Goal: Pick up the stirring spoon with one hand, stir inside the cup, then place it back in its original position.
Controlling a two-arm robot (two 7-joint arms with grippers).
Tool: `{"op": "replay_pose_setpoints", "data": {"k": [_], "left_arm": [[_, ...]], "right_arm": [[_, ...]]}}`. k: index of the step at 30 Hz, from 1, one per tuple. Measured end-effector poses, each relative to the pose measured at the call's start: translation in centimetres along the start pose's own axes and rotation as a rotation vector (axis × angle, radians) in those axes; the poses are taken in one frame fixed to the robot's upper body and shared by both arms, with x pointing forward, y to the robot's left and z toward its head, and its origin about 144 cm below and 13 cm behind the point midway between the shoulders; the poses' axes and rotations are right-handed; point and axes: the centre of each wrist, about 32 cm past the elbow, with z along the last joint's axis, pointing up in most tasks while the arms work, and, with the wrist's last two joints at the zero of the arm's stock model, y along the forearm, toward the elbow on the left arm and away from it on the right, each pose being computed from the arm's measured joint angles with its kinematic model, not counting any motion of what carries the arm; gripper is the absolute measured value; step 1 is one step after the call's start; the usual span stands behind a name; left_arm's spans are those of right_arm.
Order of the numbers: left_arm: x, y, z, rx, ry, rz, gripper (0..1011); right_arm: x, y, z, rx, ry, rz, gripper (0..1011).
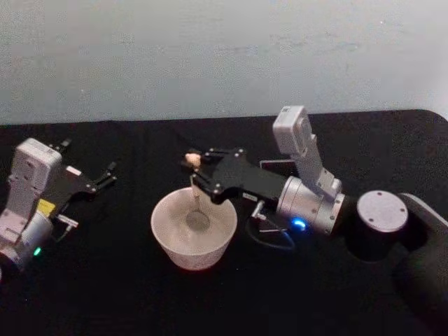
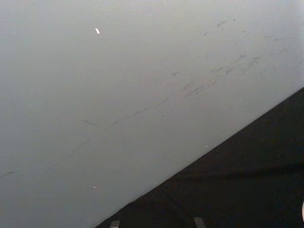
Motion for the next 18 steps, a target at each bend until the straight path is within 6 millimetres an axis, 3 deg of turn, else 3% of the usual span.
{"op": "replay_pose_setpoints", "data": {"k": [7, 18], "left_arm": [[0.0, 0.0, 0.0, 0.0, 0.0, 0.0, 1001], [0.0, 0.0, 0.0, 0.0, 0.0, 0.0, 1001]], "right_arm": [[0.5, -1.2, 0.2, 0.0, 0.002, -0.03, 224], [-0.5, -3.7, 0.2, -0.016, 0.025, -0.01, 225]]}}
